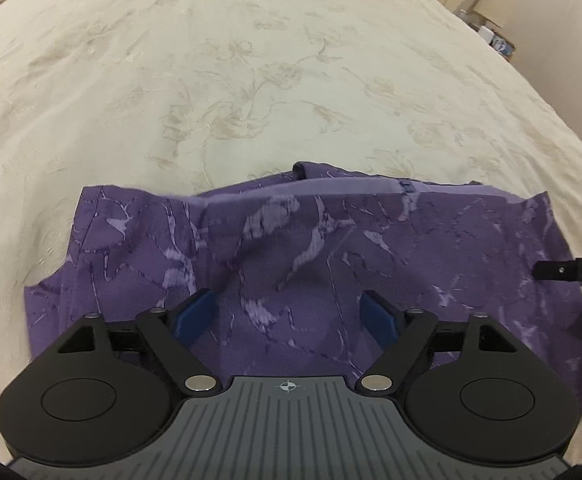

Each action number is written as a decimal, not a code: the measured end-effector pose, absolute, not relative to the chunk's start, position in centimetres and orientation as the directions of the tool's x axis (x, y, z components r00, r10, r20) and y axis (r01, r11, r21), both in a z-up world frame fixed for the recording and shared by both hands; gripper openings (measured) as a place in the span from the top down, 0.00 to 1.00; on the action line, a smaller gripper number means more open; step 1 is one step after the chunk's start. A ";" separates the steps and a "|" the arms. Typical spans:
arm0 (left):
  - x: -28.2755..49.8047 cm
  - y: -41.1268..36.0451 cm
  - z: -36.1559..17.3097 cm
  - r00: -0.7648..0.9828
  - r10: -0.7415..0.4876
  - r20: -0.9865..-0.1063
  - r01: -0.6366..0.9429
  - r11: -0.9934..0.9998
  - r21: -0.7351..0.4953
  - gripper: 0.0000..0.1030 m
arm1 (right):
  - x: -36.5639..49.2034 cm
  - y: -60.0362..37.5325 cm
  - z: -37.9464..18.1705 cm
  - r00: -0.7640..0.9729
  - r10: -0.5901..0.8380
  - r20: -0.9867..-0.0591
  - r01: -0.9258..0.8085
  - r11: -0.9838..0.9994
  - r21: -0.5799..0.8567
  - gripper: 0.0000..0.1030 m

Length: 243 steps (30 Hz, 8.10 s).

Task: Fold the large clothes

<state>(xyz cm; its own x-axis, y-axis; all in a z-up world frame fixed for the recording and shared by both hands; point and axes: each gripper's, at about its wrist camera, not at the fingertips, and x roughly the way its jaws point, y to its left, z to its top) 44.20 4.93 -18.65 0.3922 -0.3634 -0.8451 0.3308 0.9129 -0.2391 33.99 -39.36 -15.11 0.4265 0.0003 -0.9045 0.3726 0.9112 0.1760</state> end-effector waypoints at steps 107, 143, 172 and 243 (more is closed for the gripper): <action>26.1 18.7 -17.9 0.459 -0.332 -0.824 0.082 0.940 -0.332 0.45 | 21.0 -33.2 -8.5 0.618 0.026 -0.786 0.212 0.957 0.199 0.30; 24.6 -7.3 -22.1 0.480 -0.360 -0.800 0.292 0.925 -0.241 0.25 | 16.8 -41.6 -14.6 0.456 0.108 -0.883 0.222 0.947 0.231 0.11; 24.2 -3.3 -18.9 0.642 -0.384 -0.664 0.019 0.873 -0.487 0.64 | 18.4 -46.5 -16.9 0.414 0.407 -0.814 0.090 0.871 0.482 0.07; 27.5 -0.1 -23.1 0.362 -0.542 -0.759 0.150 0.837 -0.526 0.71 | 19.2 -42.4 -10.0 0.552 0.566 -0.612 0.251 0.587 0.770 0.75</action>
<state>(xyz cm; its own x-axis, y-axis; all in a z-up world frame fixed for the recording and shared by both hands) 27.50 -0.12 -23.13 0.3618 -0.5417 -0.7587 0.1499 0.8371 -0.5262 19.24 -42.41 -10.02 0.5518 0.5665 -0.6121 0.2509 0.5871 0.7696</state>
